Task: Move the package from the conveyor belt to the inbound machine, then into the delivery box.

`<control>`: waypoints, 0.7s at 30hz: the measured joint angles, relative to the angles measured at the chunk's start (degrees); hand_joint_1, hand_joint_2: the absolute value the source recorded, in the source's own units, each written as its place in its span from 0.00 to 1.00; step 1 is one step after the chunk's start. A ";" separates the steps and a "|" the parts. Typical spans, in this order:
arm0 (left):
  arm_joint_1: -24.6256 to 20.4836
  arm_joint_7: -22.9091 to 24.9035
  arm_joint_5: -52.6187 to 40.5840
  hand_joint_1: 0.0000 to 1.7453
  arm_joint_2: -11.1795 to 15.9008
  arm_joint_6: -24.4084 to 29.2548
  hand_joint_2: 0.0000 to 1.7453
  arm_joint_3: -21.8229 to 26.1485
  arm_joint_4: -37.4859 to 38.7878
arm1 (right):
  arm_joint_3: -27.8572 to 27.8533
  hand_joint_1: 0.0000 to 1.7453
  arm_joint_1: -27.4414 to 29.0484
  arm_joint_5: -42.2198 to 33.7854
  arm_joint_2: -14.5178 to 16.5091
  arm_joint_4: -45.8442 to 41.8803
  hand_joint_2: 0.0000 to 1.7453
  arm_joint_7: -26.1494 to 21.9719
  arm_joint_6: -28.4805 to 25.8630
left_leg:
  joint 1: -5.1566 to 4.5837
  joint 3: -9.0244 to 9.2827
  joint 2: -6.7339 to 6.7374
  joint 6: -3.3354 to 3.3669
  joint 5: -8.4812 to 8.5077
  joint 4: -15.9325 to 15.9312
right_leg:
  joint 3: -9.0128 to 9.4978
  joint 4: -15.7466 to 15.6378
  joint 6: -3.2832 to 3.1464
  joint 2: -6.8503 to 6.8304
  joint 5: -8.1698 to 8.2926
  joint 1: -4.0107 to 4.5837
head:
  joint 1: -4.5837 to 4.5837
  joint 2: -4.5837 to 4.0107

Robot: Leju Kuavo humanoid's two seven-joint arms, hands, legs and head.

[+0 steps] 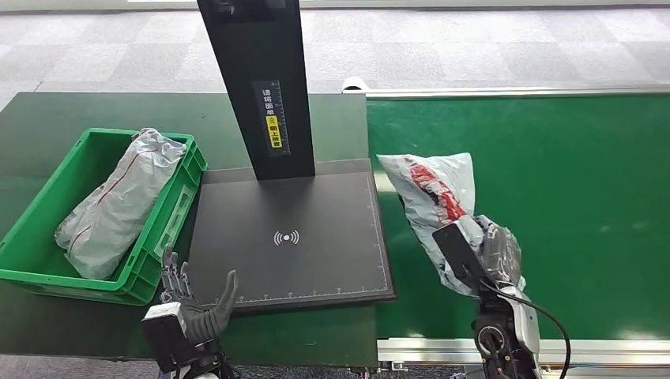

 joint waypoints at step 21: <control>-4.03 0.00 3.13 0.00 -0.64 0.04 1.00 0.51 4.54 | 20.85 0.00 -5.24 -6.20 3.76 5.67 1.00 2.52 6.75 | -0.01 0.04 -0.06 0.00 0.01 0.01 | 0.02 -0.01 0.00 -0.01 0.02 -0.01 | -0.01 0.00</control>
